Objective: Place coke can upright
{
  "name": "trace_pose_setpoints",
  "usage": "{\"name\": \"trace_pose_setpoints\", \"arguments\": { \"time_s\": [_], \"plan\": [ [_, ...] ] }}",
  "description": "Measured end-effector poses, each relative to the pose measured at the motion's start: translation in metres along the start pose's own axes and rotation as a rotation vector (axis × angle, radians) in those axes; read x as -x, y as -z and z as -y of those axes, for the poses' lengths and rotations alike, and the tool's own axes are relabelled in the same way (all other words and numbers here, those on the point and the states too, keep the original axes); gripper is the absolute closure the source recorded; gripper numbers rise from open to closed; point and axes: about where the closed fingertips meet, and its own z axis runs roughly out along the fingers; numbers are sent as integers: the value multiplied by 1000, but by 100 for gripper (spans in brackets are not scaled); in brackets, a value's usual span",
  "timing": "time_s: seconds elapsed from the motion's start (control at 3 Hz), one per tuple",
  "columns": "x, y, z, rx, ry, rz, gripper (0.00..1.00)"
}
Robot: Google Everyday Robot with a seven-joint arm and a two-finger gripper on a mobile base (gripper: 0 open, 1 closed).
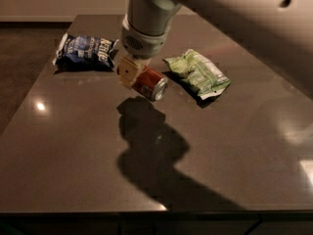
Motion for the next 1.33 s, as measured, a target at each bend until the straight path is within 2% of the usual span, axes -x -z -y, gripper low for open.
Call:
{"name": "trace_pose_setpoints", "arguments": {
  "time_s": [0.33, 0.67, 1.33],
  "plan": [
    [-7, 7, -2, -28, 59, 136, 100],
    [-13, 15, -9, -56, 75, 268, 100],
    [-9, 26, -19, -95, 62, 571, 100]
  ]
}}
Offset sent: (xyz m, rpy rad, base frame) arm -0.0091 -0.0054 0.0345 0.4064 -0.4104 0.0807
